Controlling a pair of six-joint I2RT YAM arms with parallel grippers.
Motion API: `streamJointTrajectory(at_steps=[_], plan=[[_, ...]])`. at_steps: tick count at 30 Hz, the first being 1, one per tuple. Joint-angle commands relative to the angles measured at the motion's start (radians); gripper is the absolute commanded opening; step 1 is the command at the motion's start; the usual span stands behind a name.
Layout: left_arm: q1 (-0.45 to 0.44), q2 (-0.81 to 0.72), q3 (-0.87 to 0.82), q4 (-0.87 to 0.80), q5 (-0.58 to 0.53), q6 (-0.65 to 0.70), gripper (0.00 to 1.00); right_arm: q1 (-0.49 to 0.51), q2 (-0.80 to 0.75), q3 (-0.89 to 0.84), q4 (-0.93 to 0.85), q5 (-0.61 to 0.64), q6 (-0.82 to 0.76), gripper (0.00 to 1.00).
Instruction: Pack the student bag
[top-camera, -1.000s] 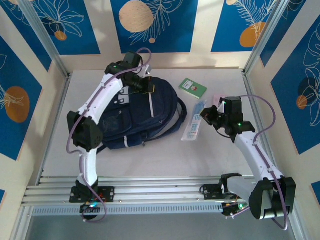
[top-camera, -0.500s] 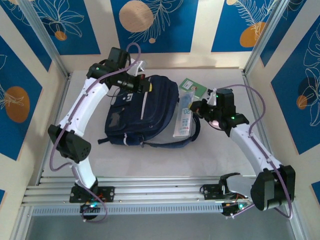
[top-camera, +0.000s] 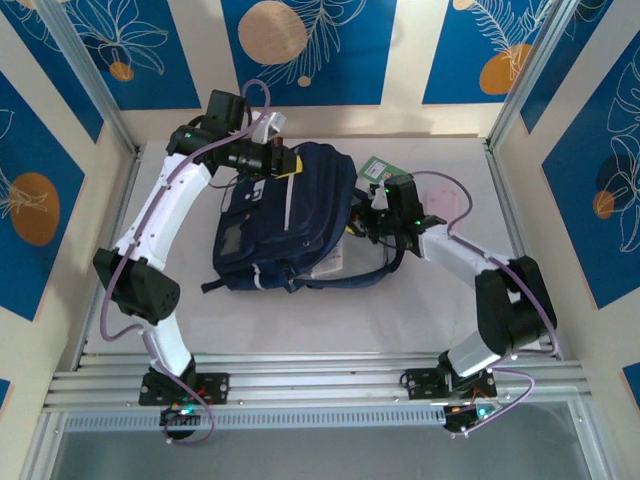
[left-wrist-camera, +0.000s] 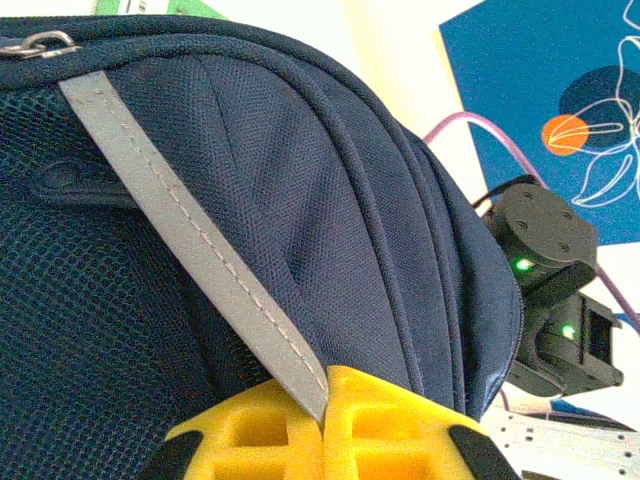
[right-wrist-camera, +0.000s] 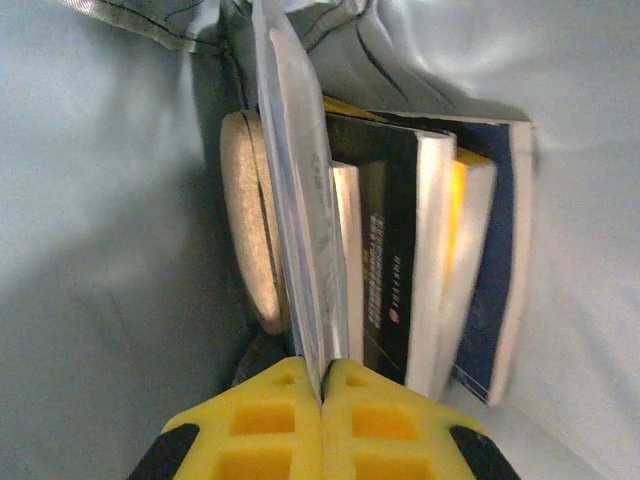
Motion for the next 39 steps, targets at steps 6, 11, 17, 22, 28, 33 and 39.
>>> streamJointTrajectory(at_steps=[6, 11, 17, 22, 28, 33, 39], plan=[[0.020, -0.071, 0.036, 0.188, 0.159, -0.013, 0.00, 0.059, 0.166, 0.187, 0.122, 0.057, 0.065, 0.00], [0.027, -0.028, 0.062, 0.219, 0.168, -0.056, 0.00, 0.151, 0.276, 0.245, 0.197, 0.146, 0.142, 0.00], [0.042, 0.026, 0.106, 0.264, 0.181, -0.110, 0.00, 0.296, 0.397, 0.353, 0.168, 0.368, 0.204, 0.11], [0.063, 0.040, 0.104, 0.273, 0.184, -0.127, 0.00, 0.330, 0.479, 0.454, 0.132, 0.347, 0.179, 0.60], [0.108, 0.020, 0.062, 0.289, 0.174, -0.152, 0.00, 0.306, 0.354, 0.392, 0.064, 0.350, 0.028, 0.83], [0.161, -0.030, -0.029, 0.347, 0.149, -0.206, 0.00, 0.259, 0.230, 0.260, 0.120, 0.283, -0.033, 0.90], [0.199, -0.089, -0.143, 0.385, 0.098, -0.229, 0.00, 0.201, 0.121, 0.192, 0.126, 0.167, -0.136, 0.99]])
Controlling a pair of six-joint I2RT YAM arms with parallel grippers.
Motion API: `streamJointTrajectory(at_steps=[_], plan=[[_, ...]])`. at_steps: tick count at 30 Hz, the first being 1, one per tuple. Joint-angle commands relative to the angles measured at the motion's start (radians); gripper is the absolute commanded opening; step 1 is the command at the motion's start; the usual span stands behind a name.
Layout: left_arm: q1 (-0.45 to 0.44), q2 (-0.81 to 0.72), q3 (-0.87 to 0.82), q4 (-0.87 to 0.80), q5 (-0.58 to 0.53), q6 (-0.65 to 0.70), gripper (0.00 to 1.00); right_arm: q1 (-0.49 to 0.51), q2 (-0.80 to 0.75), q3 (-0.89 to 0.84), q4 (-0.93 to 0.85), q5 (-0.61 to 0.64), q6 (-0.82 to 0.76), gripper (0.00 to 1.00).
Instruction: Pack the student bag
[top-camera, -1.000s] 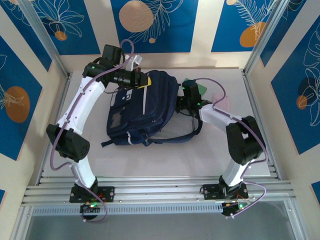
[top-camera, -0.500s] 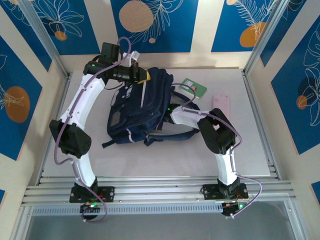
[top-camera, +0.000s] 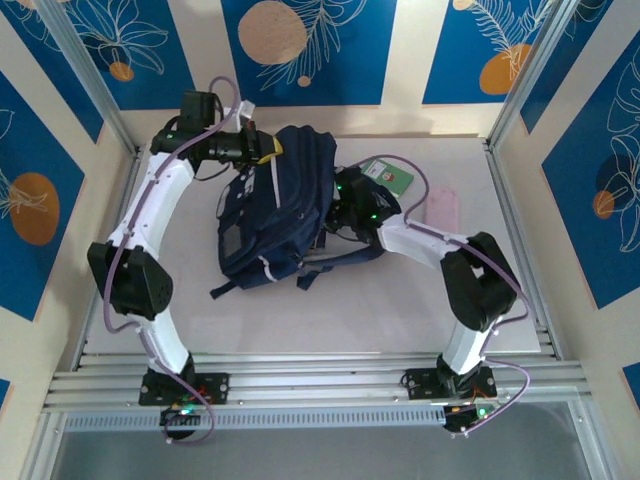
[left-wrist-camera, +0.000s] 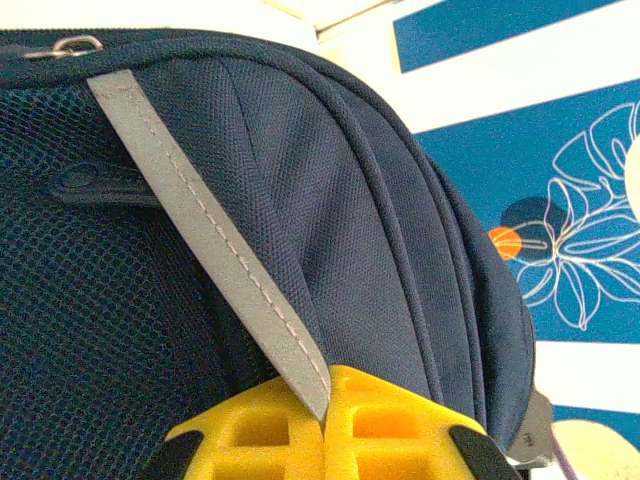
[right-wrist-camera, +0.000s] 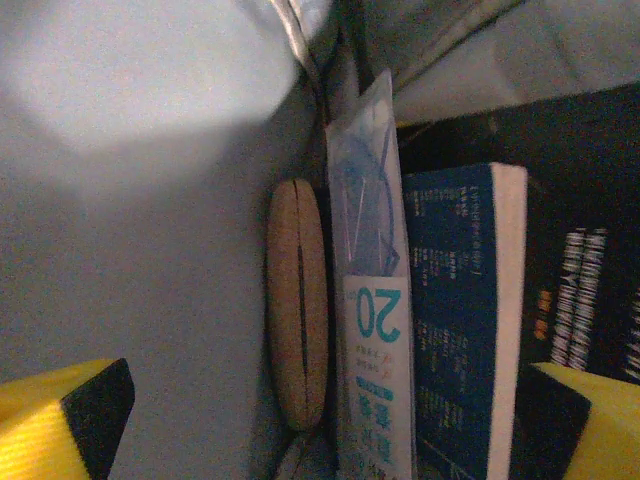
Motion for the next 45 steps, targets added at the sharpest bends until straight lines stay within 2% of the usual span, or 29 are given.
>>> streamJointTrajectory(at_steps=[1, 3, 5, 8, 11, 13, 15, 17, 20, 27, 28, 30, 37, 40, 45], plan=[[0.040, -0.103, -0.034, 0.130, -0.046, -0.016, 0.00, -0.015, -0.079, -0.009, -0.024, -0.056, -0.109, 0.99], [0.053, -0.124, -0.075, 0.109, -0.119, -0.020, 0.00, -0.029, -0.127, -0.020, -0.094, 0.014, -0.110, 0.98], [0.066, -0.147, -0.129, 0.126, -0.163, -0.037, 0.00, -0.055, -0.173, -0.048, -0.099, 0.034, -0.105, 0.97], [0.073, -0.154, -0.188, 0.181, -0.145, -0.071, 0.00, -0.085, -0.179, -0.012, -0.172, -0.011, -0.127, 0.95], [0.069, -0.150, -0.215, 0.187, -0.143, -0.078, 0.00, -0.096, -0.196, 0.027, -0.325, 0.110, -0.146, 0.92], [0.063, -0.160, -0.239, 0.178, -0.166, -0.068, 0.00, -0.118, -0.205, 0.032, -0.367, 0.160, -0.163, 0.91], [0.044, -0.171, -0.251, 0.130, -0.247, -0.026, 0.00, -0.133, -0.175, 0.106, -0.482, 0.244, -0.201, 0.91], [0.013, -0.193, -0.282, 0.093, -0.378, 0.002, 0.00, -0.142, -0.100, 0.239, -0.646, 0.362, -0.264, 0.93], [0.000, -0.218, -0.381, 0.153, -0.422, -0.041, 0.00, -0.200, 0.010, 0.369, -0.767, 0.434, -0.311, 0.95], [0.002, -0.246, -0.544, 0.222, -0.531, -0.133, 0.00, -0.394, 0.247, 0.544, -0.743, 0.273, -0.381, 0.93], [0.002, -0.244, -0.563, 0.245, -0.524, -0.137, 0.00, -0.419, 0.301, 0.612, -0.778, 0.255, -0.389, 0.92], [0.003, -0.234, -0.591, 0.283, -0.504, -0.149, 0.00, -0.471, 0.393, 0.725, -0.791, 0.141, -0.416, 0.88], [0.005, -0.181, -0.605, 0.322, -0.458, -0.176, 0.00, -0.576, 0.755, 1.243, -1.002, -0.058, -0.413, 0.85], [0.006, -0.164, -0.599, 0.330, -0.443, -0.185, 0.00, -0.602, 0.887, 1.437, -1.095, -0.096, -0.386, 0.84], [0.011, -0.153, -0.595, 0.333, -0.423, -0.187, 0.00, -0.628, 0.940, 1.425, -1.059, -0.135, -0.323, 0.84]])
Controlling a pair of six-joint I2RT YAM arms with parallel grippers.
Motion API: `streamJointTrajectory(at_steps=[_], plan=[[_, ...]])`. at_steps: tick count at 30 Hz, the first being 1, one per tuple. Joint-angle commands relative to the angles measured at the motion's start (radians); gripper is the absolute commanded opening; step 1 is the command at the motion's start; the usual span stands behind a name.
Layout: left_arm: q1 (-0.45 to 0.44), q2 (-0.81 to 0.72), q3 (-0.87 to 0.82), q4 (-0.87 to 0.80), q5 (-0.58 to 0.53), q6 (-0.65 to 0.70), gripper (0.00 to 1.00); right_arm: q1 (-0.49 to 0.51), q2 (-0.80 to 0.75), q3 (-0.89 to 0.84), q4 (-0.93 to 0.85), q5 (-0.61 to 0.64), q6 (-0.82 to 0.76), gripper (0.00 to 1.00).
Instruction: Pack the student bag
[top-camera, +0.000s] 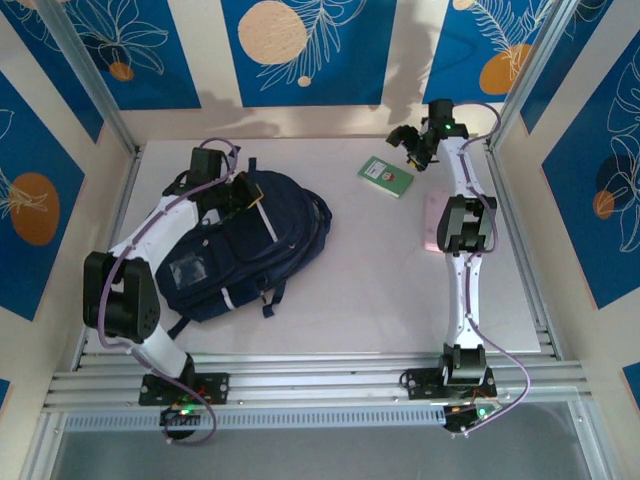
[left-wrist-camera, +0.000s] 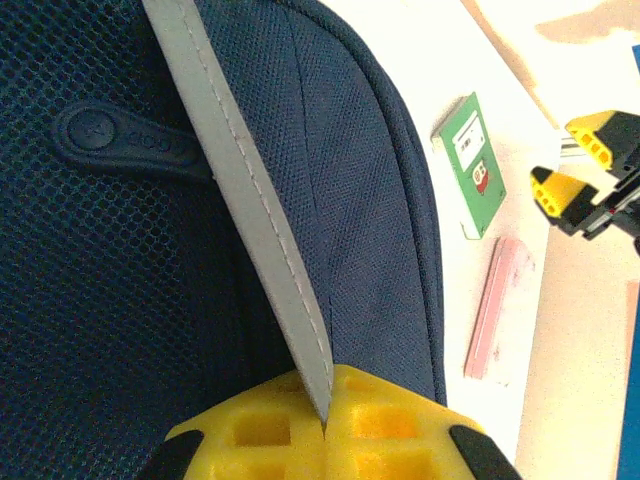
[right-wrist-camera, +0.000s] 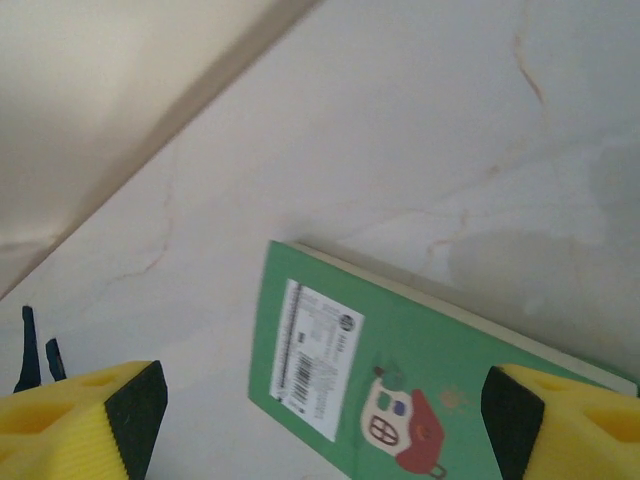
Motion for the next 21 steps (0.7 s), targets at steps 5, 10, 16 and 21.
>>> streamJointTrajectory(at_steps=[5, 10, 16, 21], plan=[[0.020, 0.010, 0.005, 0.017, 0.019, -0.001, 0.00, 0.000, 0.084, 0.038, -0.099, -0.116, 0.042, 0.84], [0.024, 0.013, 0.005, 0.010, 0.014, 0.000, 0.00, 0.037, 0.060, -0.006, -0.166, -0.087, -0.023, 0.83], [0.031, 0.013, 0.015, -0.020, -0.016, 0.018, 0.00, 0.087, -0.090, -0.300, -0.127, 0.001, -0.047, 0.83], [0.034, 0.007, 0.007, -0.021, -0.017, 0.020, 0.00, 0.118, -0.218, -0.528, -0.095, 0.077, -0.041, 0.83]])
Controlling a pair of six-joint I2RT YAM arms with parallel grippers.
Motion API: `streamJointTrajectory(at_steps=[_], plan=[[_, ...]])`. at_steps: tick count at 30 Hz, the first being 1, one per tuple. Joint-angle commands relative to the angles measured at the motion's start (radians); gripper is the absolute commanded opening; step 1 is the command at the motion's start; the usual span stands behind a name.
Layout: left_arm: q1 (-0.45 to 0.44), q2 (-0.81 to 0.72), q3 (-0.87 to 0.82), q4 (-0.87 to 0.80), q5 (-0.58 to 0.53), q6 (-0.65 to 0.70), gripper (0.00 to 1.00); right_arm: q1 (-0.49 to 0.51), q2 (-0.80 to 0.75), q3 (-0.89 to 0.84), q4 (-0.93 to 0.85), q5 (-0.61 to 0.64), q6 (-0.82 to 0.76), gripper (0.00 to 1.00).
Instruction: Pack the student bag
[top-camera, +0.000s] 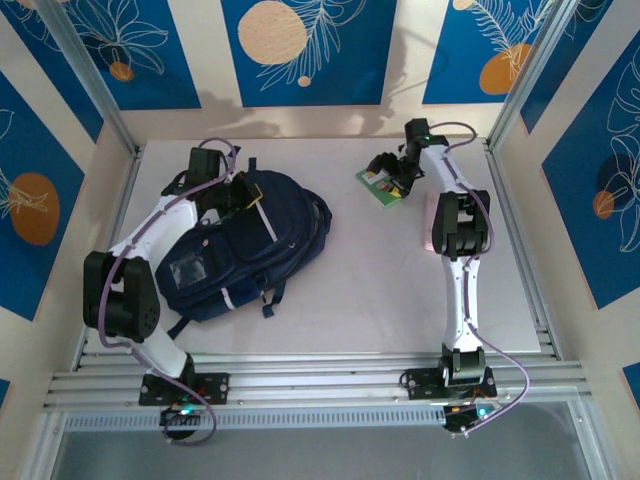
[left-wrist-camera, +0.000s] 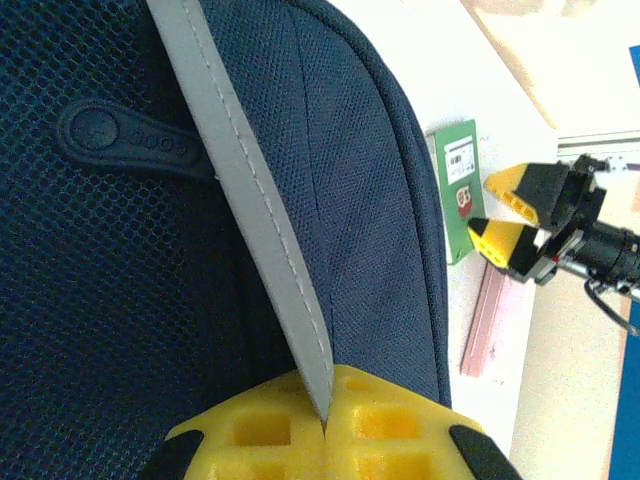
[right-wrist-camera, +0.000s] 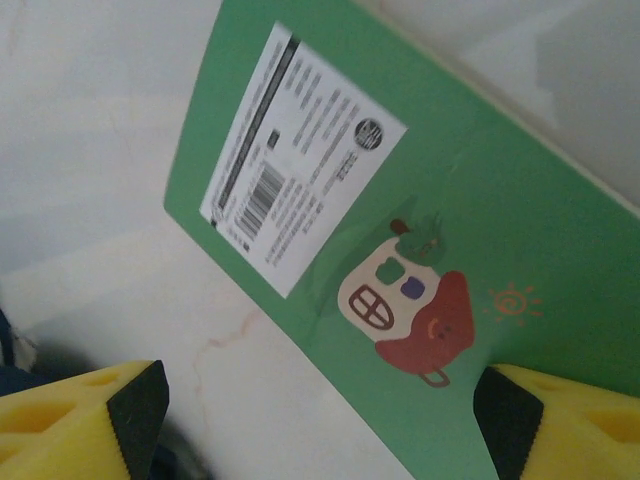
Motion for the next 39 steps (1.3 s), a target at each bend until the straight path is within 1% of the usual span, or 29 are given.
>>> streamJointTrajectory(at_steps=[1, 6, 11, 12, 14, 15, 17, 19, 22, 26, 27, 28, 29, 30, 31, 33, 39], plan=[[0.022, 0.004, 0.006, -0.019, -0.031, 0.019, 0.00, 0.022, -0.067, -0.188, -0.040, 0.071, -0.009, 0.83], [0.031, -0.001, 0.009, -0.025, -0.036, 0.025, 0.00, 0.092, -0.217, -0.468, 0.074, 0.046, 0.016, 0.83], [0.053, 0.002, 0.012, -0.042, -0.058, 0.039, 0.00, 0.207, -0.402, -0.685, 0.134, 0.021, 0.062, 0.82], [0.056, 0.004, 0.015, -0.048, -0.065, 0.045, 0.00, 0.230, -0.439, -0.701, 0.132, 0.026, 0.051, 0.82], [0.056, 0.011, 0.020, -0.057, -0.072, 0.057, 0.00, 0.260, -0.507, -0.697, 0.087, 0.081, 0.025, 0.82], [0.056, 0.017, 0.023, -0.053, -0.063, 0.056, 0.00, 0.256, -0.530, -0.690, 0.072, 0.099, 0.017, 0.82], [0.052, 0.040, 0.034, -0.047, -0.026, 0.061, 0.04, 0.223, -0.561, -0.677, 0.049, 0.140, 0.013, 0.82], [0.043, 0.061, 0.055, -0.062, -0.006, 0.077, 0.08, 0.176, -0.569, -0.673, 0.041, 0.145, 0.019, 0.82], [0.014, 0.084, 0.080, -0.094, -0.009, 0.116, 0.16, 0.115, -0.555, -0.677, 0.050, 0.134, 0.038, 0.82], [-0.040, 0.129, 0.122, -0.130, -0.004, 0.160, 0.27, 0.061, -0.506, -0.679, 0.073, 0.075, 0.038, 0.78], [-0.051, 0.138, 0.131, -0.135, -0.003, 0.172, 0.28, 0.053, -0.495, -0.680, 0.078, 0.064, 0.035, 0.76], [-0.064, 0.146, 0.138, -0.140, -0.007, 0.187, 0.29, 0.046, -0.482, -0.687, 0.090, 0.041, 0.030, 0.72], [-0.073, 0.152, 0.145, -0.148, -0.017, 0.198, 0.29, 0.041, -0.472, -0.693, 0.103, 0.019, 0.025, 0.69], [-0.079, 0.157, 0.146, -0.152, -0.021, 0.202, 0.29, 0.039, -0.462, -0.699, 0.112, -0.001, 0.021, 0.64], [-0.082, 0.161, 0.145, -0.152, -0.020, 0.204, 0.29, 0.040, -0.451, -0.703, 0.121, -0.028, 0.015, 0.62], [-0.087, 0.171, 0.147, -0.153, -0.018, 0.204, 0.29, 0.048, -0.428, -0.705, 0.127, -0.060, 0.004, 0.61], [-0.117, 0.196, 0.162, -0.169, -0.011, 0.222, 0.31, 0.069, -0.391, -0.703, 0.129, -0.060, -0.006, 0.59]])
